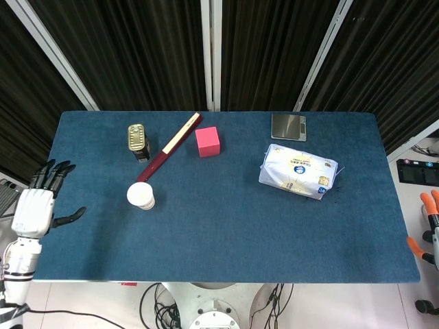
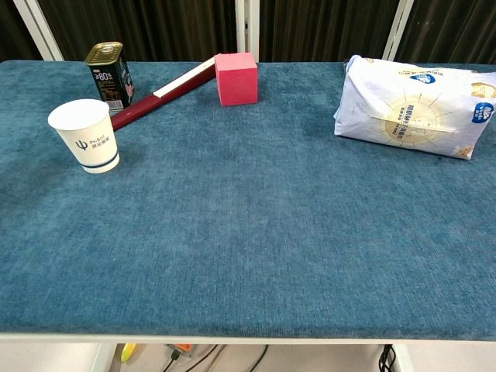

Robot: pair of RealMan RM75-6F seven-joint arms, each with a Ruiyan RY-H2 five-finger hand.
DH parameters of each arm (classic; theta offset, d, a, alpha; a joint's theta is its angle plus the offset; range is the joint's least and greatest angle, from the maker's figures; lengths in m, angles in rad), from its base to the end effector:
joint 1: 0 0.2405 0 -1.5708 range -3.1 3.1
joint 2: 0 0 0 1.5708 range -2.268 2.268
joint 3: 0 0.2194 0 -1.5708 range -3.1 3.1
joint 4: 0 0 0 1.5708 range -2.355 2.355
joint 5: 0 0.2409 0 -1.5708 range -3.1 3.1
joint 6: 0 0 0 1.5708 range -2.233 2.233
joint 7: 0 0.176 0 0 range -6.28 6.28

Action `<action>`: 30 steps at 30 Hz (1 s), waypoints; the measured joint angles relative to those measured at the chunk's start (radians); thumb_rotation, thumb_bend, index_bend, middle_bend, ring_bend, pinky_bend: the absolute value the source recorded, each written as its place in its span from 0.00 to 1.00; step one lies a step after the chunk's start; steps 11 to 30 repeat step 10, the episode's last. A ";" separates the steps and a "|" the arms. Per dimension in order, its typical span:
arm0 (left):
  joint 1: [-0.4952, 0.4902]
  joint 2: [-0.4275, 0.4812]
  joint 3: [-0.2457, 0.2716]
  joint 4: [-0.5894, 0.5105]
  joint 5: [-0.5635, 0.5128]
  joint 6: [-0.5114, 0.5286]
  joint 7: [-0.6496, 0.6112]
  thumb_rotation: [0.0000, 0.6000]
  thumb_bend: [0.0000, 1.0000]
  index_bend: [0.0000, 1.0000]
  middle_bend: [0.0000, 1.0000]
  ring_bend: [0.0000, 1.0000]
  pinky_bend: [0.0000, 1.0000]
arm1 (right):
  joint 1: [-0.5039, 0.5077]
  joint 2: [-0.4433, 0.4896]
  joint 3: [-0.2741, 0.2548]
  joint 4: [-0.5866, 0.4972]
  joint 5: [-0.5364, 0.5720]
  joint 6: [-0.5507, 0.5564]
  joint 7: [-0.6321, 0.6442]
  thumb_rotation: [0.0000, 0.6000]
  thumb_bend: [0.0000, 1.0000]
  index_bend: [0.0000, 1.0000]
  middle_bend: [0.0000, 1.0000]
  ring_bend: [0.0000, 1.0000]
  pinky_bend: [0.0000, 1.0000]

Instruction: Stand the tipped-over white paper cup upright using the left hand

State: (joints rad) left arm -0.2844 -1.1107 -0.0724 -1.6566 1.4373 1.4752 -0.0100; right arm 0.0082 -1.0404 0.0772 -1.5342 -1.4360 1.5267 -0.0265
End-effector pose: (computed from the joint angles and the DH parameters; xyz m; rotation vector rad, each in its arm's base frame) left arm -0.2405 0.2702 0.1184 -1.4247 -0.8360 -1.0746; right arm -0.3340 -0.1956 0.1667 1.2966 -0.7784 0.7278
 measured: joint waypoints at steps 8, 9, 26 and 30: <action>0.111 0.041 0.096 0.004 -0.025 -0.006 0.173 1.00 0.08 0.10 0.05 0.00 0.06 | -0.008 -0.050 0.000 0.044 -0.009 0.032 -0.063 1.00 0.17 0.00 0.00 0.00 0.00; 0.117 0.037 0.096 0.021 -0.022 -0.004 0.159 1.00 0.08 0.10 0.05 0.00 0.06 | -0.009 -0.056 0.000 0.049 -0.015 0.036 -0.059 1.00 0.17 0.00 0.00 0.00 0.00; 0.120 0.033 0.096 0.034 -0.019 -0.002 0.147 1.00 0.08 0.10 0.05 0.00 0.06 | -0.010 -0.060 -0.001 0.051 -0.018 0.038 -0.056 1.00 0.17 0.00 0.00 0.00 0.00; 0.120 0.033 0.096 0.034 -0.019 -0.002 0.147 1.00 0.08 0.10 0.05 0.00 0.06 | -0.010 -0.060 -0.001 0.051 -0.018 0.038 -0.056 1.00 0.17 0.00 0.00 0.00 0.00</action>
